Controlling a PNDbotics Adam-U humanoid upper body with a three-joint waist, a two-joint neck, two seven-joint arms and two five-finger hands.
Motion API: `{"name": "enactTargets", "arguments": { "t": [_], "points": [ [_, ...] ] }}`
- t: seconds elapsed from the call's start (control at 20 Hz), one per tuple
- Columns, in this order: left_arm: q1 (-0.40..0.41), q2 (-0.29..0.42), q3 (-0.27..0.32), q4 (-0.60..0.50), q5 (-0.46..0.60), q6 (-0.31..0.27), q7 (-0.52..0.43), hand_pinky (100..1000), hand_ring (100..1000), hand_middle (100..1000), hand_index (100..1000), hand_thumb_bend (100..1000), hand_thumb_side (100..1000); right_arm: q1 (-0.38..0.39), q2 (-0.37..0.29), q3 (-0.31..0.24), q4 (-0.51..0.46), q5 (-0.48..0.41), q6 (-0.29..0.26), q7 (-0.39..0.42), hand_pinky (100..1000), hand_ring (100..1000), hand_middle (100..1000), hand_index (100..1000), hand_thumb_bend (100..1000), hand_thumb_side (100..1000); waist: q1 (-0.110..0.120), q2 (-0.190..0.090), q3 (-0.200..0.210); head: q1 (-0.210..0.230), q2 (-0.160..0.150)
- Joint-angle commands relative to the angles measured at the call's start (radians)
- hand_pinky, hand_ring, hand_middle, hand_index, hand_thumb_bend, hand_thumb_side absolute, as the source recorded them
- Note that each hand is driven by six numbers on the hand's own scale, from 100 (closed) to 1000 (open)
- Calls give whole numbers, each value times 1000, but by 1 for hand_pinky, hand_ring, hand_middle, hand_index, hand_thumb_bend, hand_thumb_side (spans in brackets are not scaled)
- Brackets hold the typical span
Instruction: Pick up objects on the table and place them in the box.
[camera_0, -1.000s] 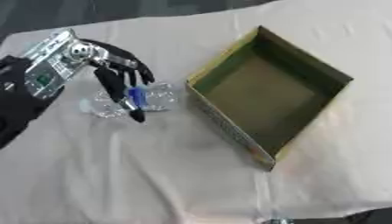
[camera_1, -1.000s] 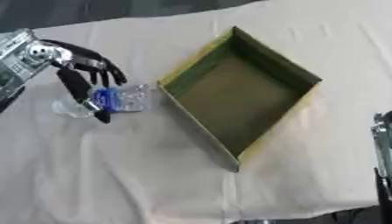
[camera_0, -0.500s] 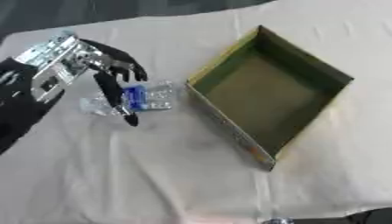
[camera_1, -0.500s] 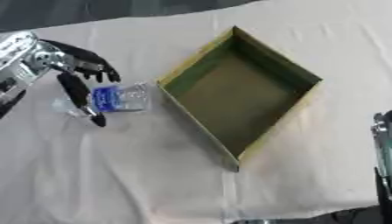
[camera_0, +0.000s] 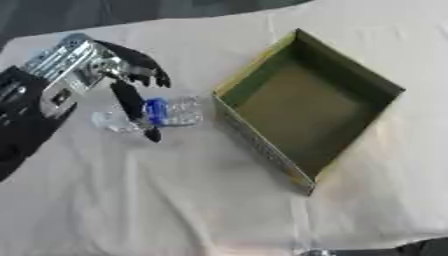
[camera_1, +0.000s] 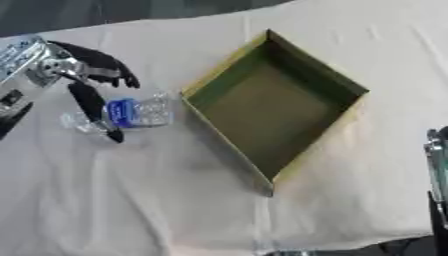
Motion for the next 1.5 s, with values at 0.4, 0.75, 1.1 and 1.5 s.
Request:
{"name": "enactTargets", "arguments": {
  "t": [0.4,0.75,1.1,1.5],
  "points": [
    [-5,-4,30,-24,-8,19,1,723,797,831,928,780,560,-14,-7,-6,-8,-6,-2,2,687,755,758,848,100,1000,-3,-3,-1,7,-4],
    [1,-17,29,-14,1,25,1,719,791,826,923,776,560,-18,-8,-5,-8,-7,-4,3,687,755,757,848,100,1000,-6,6,-7,8,-4],
    [10,-30,43,-13,9,36,1,718,785,822,918,776,557,-22,-11,-3,-8,-9,-9,4,687,755,757,848,100,1000,-11,15,-12,9,-4],
    [30,-49,80,-13,19,63,1,716,780,818,915,774,555,-25,-13,-2,-8,-14,-11,5,687,755,756,849,100,1000,-18,27,-16,9,-4]
  ]
}}
